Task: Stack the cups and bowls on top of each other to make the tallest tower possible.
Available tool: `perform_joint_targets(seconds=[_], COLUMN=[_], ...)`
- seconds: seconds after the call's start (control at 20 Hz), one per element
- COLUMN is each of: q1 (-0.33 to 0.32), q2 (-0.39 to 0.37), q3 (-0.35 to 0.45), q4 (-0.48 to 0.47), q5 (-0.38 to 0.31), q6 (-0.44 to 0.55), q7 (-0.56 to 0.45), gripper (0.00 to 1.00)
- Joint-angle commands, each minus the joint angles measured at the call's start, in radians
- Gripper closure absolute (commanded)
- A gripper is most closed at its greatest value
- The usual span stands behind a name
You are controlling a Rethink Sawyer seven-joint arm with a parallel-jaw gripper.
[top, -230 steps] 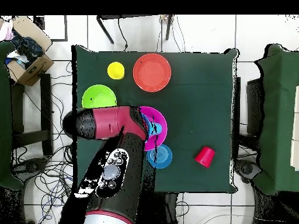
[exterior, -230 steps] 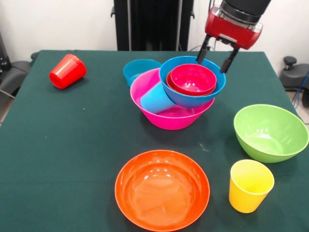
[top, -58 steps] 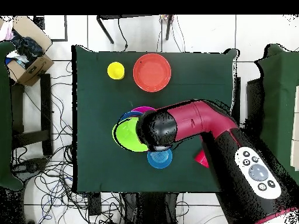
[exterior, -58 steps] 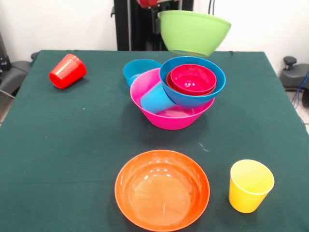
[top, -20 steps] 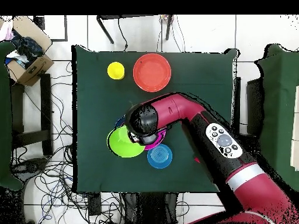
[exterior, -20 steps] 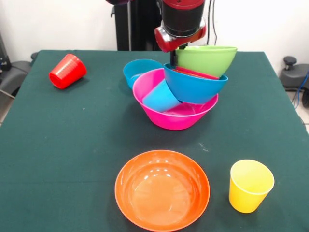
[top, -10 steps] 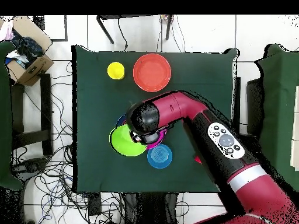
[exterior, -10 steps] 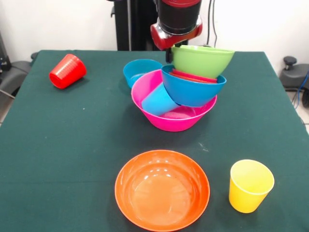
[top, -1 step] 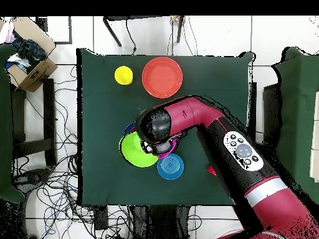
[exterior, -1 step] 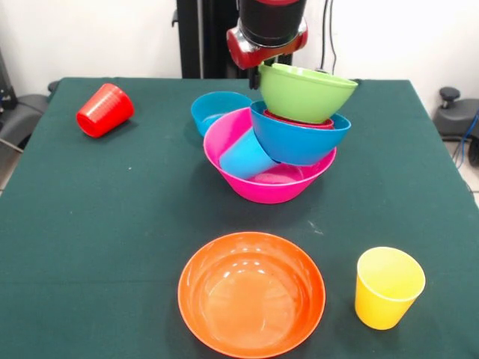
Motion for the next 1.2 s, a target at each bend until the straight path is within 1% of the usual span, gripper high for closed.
perform_joint_targets(seconds=[0.05,0.4,0.55,0.6,0.75,0.85,0.9,1.0,1.2], q1=[0.004,-0.001,-0.005,-0.001,0.008,0.001,0.0,-0.004,0.002], q2=[-0.007,-0.004,-0.002,-0.01,-0.003,-0.022,-0.022,-0.01,-0.006], q3=[-0.019,-0.012,-0.004,-0.023,-0.014,-0.023,-0.016,0.003,-0.002], q4=[-0.059,-0.056,-0.054,-0.048,-0.07,-0.055,-0.057,-0.066,-0.075], q5=[-0.038,-0.036,-0.041,-0.03,-0.046,-0.016,-0.019,-0.03,-0.021], q6=[0.1,0.1,0.104,0.104,0.117,0.1,0.101,0.11,0.11], q7=[-0.266,-0.265,-0.288,-0.226,-0.269,-0.199,-0.217,-0.288,-0.265], gripper=[1.0,1.0,1.0,0.0,0.0,0.0,0.0,0.0,0.0])
